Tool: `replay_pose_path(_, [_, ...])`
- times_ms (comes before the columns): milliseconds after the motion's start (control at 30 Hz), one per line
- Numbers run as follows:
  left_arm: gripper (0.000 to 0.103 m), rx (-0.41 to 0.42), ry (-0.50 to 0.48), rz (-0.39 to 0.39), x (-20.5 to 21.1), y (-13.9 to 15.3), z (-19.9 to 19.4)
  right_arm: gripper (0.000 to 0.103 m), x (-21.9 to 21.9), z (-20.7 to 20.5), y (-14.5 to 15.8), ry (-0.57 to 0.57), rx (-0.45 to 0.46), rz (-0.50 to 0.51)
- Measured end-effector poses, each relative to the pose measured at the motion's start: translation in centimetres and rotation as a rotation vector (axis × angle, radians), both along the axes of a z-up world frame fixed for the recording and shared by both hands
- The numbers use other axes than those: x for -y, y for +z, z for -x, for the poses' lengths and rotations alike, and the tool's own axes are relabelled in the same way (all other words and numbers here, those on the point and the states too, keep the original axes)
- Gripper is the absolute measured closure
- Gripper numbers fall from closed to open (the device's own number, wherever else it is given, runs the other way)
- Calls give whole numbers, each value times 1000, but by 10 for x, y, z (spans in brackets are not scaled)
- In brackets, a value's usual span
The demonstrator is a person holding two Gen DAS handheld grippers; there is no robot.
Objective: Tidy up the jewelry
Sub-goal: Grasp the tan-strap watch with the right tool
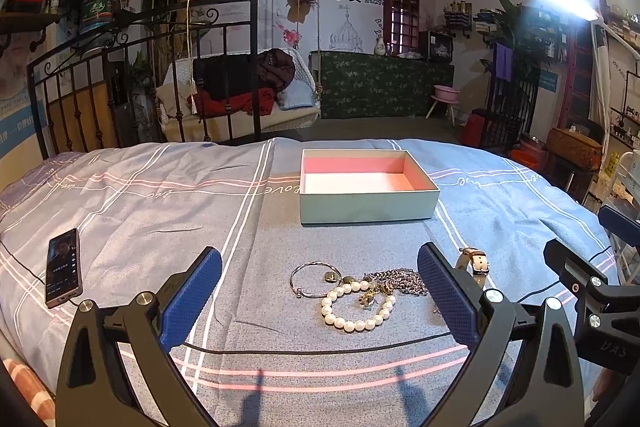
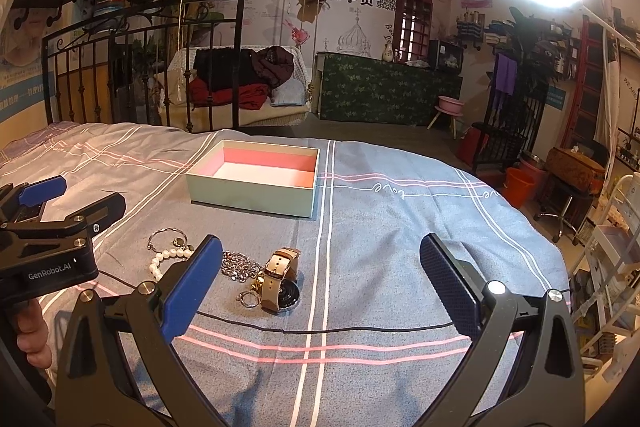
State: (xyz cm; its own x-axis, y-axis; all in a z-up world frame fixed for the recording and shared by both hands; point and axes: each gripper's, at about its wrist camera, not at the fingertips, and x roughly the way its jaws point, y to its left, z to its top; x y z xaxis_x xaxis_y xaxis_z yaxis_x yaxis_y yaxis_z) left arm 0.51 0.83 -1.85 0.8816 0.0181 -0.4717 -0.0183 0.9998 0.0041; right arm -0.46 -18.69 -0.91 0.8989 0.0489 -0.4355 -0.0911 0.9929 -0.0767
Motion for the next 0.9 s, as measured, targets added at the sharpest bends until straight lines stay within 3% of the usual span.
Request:
replay_pose_path(300, [6,-29,0,23,-2,-3,-6,6,0,-3,-1,2,-14,-1])
replay_pose_path(467, [6,-321,-126,66,-9,-29,-41,6,-1,-27,-8,39,-158,-11])
replay_pose_path(600, [6,-449,-127,48,-16,-60,-61,6,0,-48,-24,57,-232,-10])
replay_pose_path(833, [7,-462,-92,59,-32,-66,-92,6,5,-76,-42,86,-294,-32])
replay_pose_path(900, [12,-468,-83,68,-37,-66,-108,6,5,-82,-44,97,-302,-38])
